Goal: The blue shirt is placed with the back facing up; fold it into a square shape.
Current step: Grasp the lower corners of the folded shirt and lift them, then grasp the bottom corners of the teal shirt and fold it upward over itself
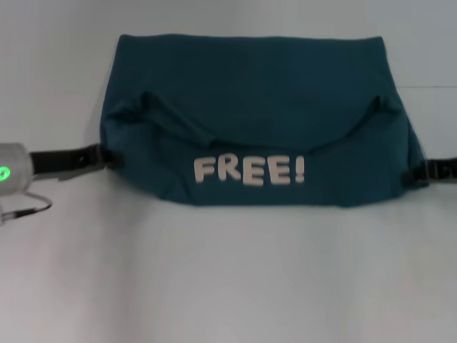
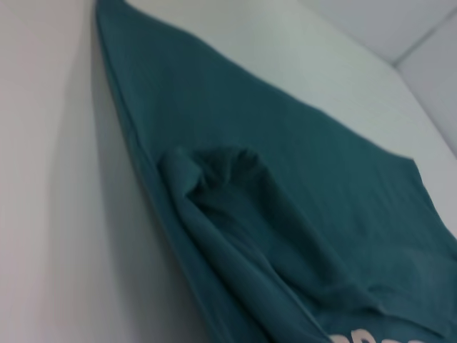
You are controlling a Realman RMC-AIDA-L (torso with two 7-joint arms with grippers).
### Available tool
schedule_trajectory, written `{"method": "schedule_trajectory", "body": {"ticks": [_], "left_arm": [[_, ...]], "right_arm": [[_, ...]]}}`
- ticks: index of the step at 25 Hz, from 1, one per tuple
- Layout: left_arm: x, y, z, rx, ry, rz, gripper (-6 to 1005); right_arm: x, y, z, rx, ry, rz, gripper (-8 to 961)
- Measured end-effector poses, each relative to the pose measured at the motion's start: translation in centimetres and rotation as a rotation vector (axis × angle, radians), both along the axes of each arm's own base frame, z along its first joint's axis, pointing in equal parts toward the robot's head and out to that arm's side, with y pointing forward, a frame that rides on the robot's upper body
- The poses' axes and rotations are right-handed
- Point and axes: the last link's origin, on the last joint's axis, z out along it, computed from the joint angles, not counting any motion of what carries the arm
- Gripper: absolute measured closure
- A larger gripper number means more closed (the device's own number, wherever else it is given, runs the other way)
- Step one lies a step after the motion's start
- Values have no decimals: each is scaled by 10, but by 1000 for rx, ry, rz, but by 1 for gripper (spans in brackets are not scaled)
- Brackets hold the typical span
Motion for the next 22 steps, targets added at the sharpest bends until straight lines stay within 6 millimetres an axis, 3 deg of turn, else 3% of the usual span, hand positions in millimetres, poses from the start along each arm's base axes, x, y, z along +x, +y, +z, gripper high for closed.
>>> {"method": "schedule_trajectory", "body": {"ticks": [6,15,19,22], "left_arm": [[-15,-41,24,-176,-57,51,957],[-30,-103,39,-445,-84,100,957],[-34,-119,38,-527,-70,121,955],[-34,-119,38,-538,-62,121,954]], "right_arm": [[0,-40,17,-186,100,-51,910],[18,-96,25,-376,209,-146,911],[26,-105,29,-373,214,-167,910],[29,-102,31,-347,208,-166,910]]}}
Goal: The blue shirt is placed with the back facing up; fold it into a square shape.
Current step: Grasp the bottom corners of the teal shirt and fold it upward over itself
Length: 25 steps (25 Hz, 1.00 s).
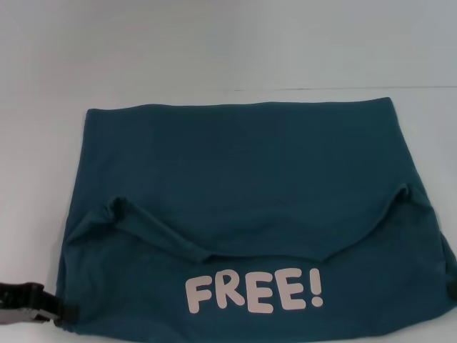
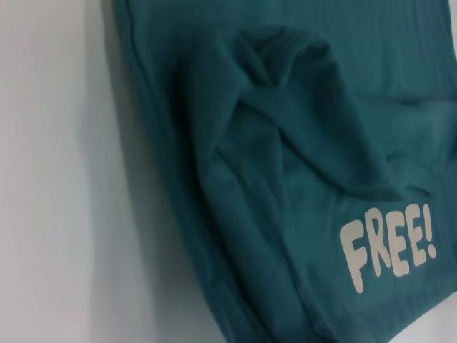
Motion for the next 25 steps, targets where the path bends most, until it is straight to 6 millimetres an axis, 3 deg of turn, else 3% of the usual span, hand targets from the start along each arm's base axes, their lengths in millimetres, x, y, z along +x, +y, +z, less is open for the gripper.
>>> {"method": "schedule_trajectory", "body": {"ticks": [7,13,17,22,25], "left_arm": [[14,28,9,46,21,-54,951],[26,73,20,227,49,-51,948],[38,101,18,320,67,-47,946],[57,138,0,398,89,-65,943],[62,148,-6,424,105,-74,942]], "right_arm": [[-16,25,8,125,61,47,910],[-23,55,23,336,108,22,910],[-24,74,27,463,101,3,910],[-30,97,13,590,111,-10,910],[-39,113,-1,648,83,8,910]]}}
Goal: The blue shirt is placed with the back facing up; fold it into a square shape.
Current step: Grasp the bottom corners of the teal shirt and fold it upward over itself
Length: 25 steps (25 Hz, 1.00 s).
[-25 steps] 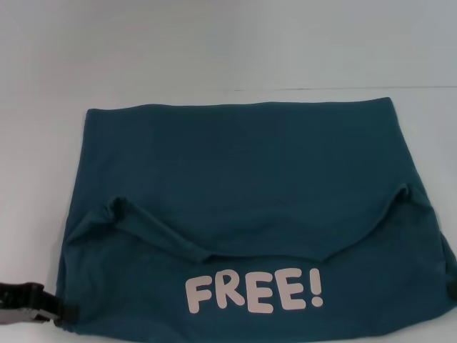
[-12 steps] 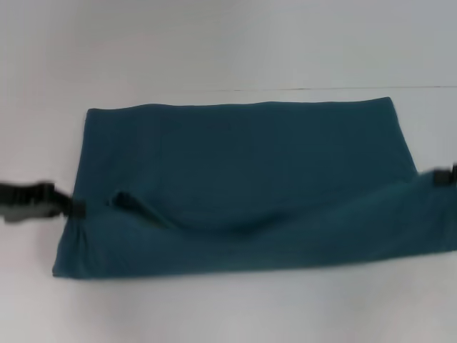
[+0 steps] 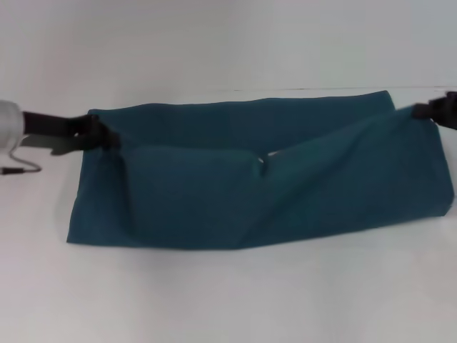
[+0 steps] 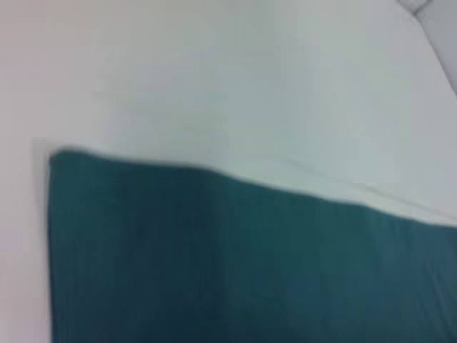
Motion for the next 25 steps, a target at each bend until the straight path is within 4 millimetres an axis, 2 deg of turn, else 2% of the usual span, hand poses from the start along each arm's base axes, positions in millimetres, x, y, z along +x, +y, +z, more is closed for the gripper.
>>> {"method": "schedule_trajectory", "body": {"ticks": [2,11,17,25], "left_arm": [[6,14,-3,63,31,-5,941],[8,35,-4,196,68,27,937],[4,43,-7,258,95,47,934],[3,48,-4,303,105,60,930]], "right_arm": [[-5,10,-7,30,-35,2,910],[-20,47,-21,176,-145,-36,910],[-24,59,-28,230,-184,-64,910],[-31,67,-26,271,-195,-65,911]]}}
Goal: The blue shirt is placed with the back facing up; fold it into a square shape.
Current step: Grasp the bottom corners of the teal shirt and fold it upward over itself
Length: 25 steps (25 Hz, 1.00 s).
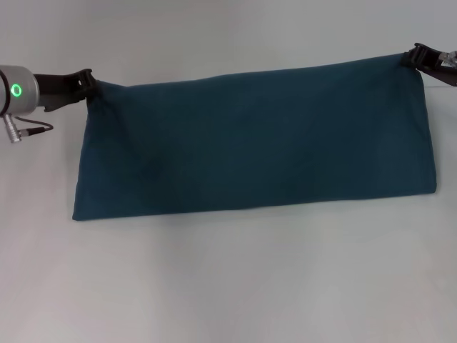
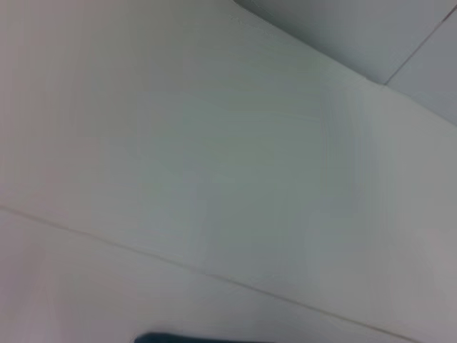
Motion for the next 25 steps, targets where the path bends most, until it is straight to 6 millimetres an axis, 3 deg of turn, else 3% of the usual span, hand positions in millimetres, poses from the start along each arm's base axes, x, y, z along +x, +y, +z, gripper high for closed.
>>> {"method": "schedule_trajectory", "body": {"ticks": [12,25], "left_arm": [[3,3,-5,18,37,-11,925],[8,7,-7,28,48,-22,918]], "right_arm": [[4,1,-11,-1,-17,-29,911],[10,-1,-8,13,-22,-46,911]]}}
